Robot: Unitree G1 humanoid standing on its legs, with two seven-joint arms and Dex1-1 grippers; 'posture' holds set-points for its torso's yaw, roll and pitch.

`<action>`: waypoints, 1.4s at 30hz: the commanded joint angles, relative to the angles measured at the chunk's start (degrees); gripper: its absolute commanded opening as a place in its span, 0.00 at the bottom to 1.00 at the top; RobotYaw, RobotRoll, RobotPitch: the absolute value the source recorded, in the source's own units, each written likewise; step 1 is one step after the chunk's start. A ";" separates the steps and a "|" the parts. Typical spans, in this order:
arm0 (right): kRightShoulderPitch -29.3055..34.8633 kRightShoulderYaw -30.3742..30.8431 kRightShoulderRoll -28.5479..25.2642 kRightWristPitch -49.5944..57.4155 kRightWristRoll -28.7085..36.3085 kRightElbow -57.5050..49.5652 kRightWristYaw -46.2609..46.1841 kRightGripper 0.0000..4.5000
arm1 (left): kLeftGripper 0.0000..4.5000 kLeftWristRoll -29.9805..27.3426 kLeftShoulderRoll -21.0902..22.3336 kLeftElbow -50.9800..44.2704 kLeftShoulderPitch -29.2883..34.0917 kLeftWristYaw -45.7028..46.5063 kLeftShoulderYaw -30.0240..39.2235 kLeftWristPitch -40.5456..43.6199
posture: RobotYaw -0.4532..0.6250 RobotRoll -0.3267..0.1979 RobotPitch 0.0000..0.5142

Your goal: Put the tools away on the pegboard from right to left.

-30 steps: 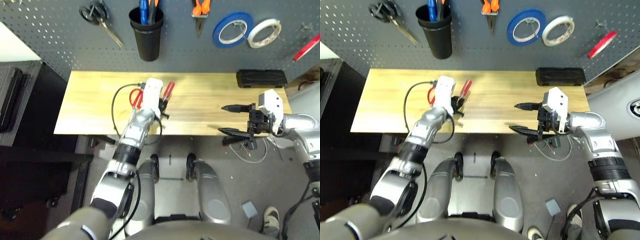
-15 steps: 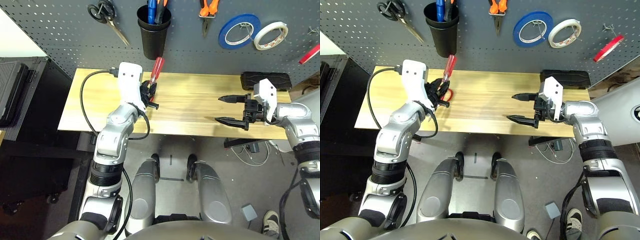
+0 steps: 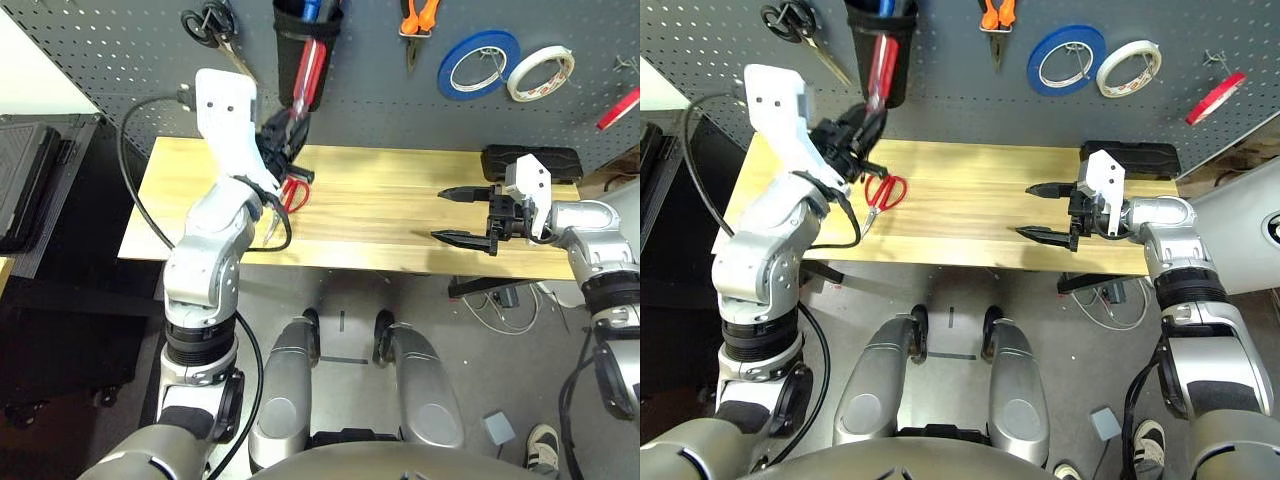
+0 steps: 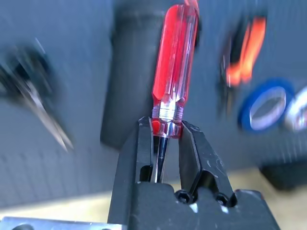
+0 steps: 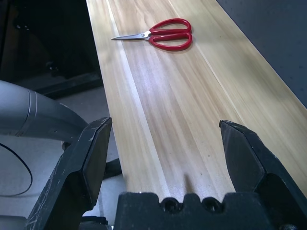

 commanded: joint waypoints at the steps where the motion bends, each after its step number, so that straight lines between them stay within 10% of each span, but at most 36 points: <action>1: -0.21 -0.34 -0.28 -0.89 -0.57 1.37 0.70 1.00 | 0.18 -2.34 -0.10 -1.15 0.39 -0.53 0.05 0.25 | 0.49 0.62 0.42; 16: -0.69 -0.41 -0.17 -1.35 -0.85 2.03 0.57 1.00 | 0.18 -3.74 -1.36 3.61 -5.68 3.82 2.71 -6.06 | 0.48 0.62 0.40; 42: 2.94 -1.38 -0.84 0.11 -0.04 -2.75 -1.06 1.00 | 0.18 -5.40 -9.97 44.83 -28.93 13.51 8.68 -38.52 | 0.41 0.62 0.39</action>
